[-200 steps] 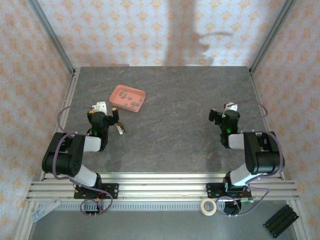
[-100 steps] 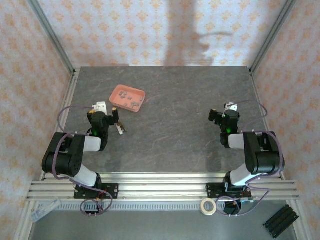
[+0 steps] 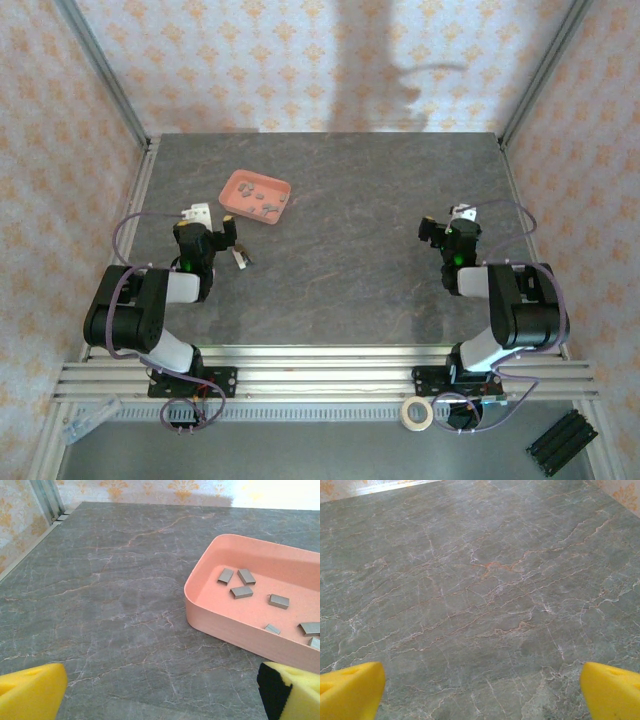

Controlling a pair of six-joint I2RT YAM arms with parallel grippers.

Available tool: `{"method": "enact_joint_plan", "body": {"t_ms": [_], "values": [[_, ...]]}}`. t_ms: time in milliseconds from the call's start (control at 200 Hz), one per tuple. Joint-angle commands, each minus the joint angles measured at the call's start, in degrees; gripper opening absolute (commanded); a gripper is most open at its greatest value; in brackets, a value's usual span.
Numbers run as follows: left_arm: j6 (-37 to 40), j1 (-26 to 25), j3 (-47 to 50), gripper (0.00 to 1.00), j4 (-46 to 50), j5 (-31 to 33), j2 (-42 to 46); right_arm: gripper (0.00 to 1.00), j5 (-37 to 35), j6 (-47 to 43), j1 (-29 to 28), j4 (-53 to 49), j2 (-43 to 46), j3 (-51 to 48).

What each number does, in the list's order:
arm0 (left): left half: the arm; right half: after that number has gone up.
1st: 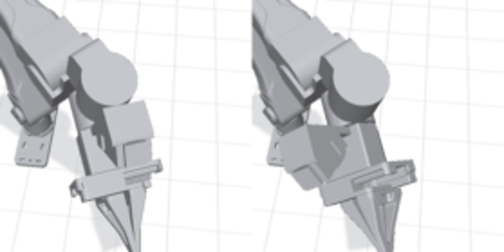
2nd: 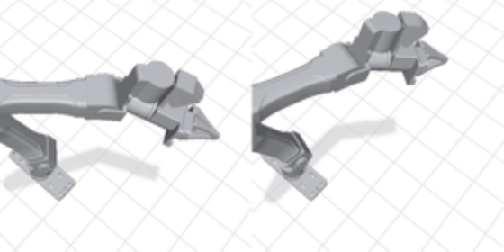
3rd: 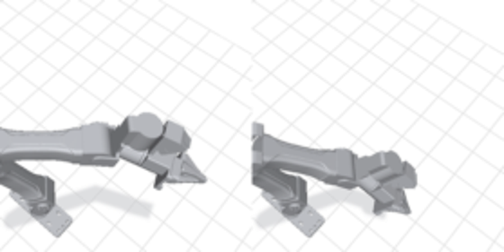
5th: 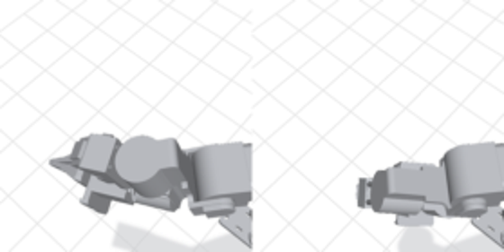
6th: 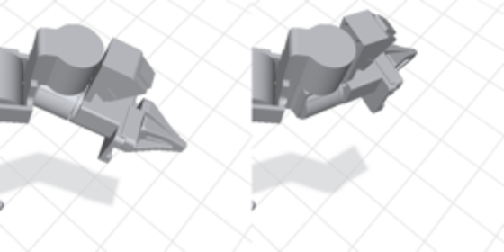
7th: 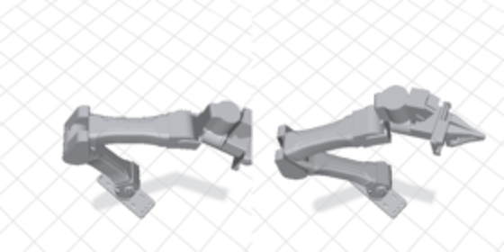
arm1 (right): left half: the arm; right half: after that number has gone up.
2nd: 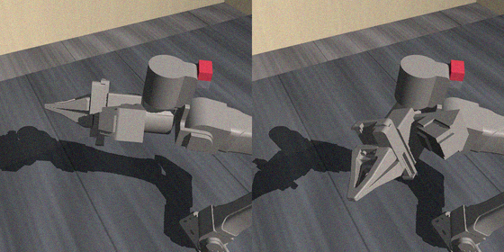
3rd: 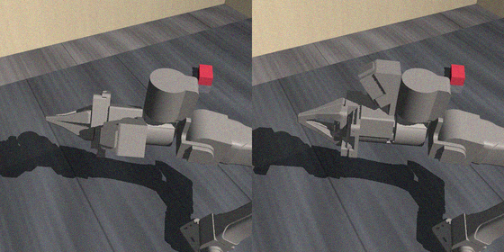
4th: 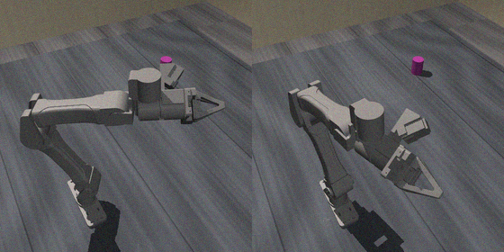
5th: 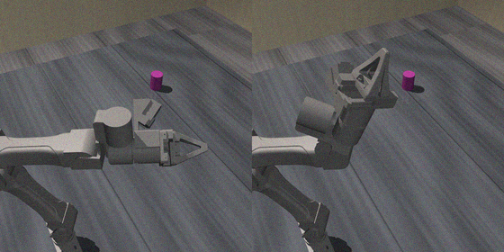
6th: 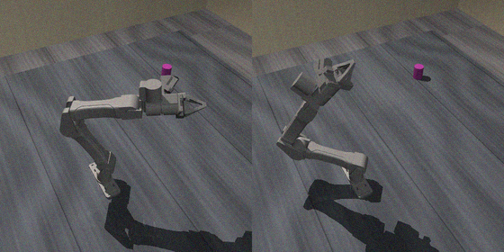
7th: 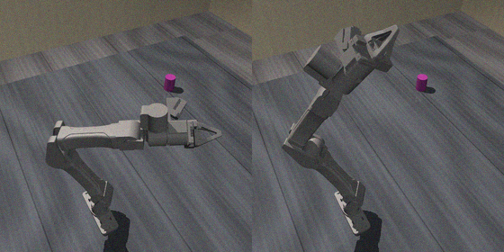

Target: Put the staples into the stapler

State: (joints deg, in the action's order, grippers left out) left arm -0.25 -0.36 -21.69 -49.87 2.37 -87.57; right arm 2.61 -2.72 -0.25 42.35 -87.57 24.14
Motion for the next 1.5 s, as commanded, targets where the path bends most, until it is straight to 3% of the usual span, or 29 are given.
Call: {"method": "enact_joint_plan", "body": {"t_ms": [0, 105, 215, 390, 566, 686, 861, 1051, 1251, 1376, 1496], "values": [[-1.67, 0.35, 1.14, 1.00, -2.38, 2.69, 1.18, 0.99, -2.59, 1.37, 0.34, -3.83, 3.34, 2.09], [-1.73, 0.36, 1.50, 1.00, 1.72, 3.18, 6.76, 0.99, -2.34, 1.59, 0.33, -6.58, 7.93, 1.04], [-2.11, 0.36, -0.85, 1.00, 12.66, 2.75, 14.14, 0.99, -1.73, 3.71, 0.30, -10.92, 13.74, -0.08], [-11.45, -0.40, -2.77, 1.00, 23.18, 2.83, 23.57, 0.99, -0.32, 6.74, -0.63, -19.30, 22.54, 1.12], [-13.38, -7.35, -11.18, 1.00, 41.49, 4.77, 25.12, 0.99, -1.39, 6.95, -6.09, -30.38, 26.95, 6.75], [-16.60, -10.44, -17.46, 0.93, 53.34, 3.92, 23.60, 0.99, -2.49, 8.89, -12.22, -34.08, 27.45, 8.67], [-20.58, -12.09, -22.59, 0.85, 65.91, -0.53, 21.45, 0.99, 2.86, 16.33, -21.35, -32.44, 22.71, 8.86], [-22.86, -12.48, -25.50, 0.83, 78.87, -3.99, 18.08, 0.99, 1.55, 19.10, -33.42, -30.85, 14.20, 10.93], [-25.96, -12.41, -26.13, 0.76, 82.34, -6.34, 12.75, 0.99, 2.21, 19.58, -41.08, -31.41, 6.87, 14.85], [-26.32, -11.61, -26.74, 0.82, 85.32, -3.47, 12.60, 0.99, 3.37, 18.15, -44.36, -33.24, 2.81, 18.60], [-26.87, -6.44, -26.04, 0.84, 87.60, -2.81, 14.37, 0.99, 3.98, 17.34, -46.69, -33.74, -0.90, 21.51]]}}
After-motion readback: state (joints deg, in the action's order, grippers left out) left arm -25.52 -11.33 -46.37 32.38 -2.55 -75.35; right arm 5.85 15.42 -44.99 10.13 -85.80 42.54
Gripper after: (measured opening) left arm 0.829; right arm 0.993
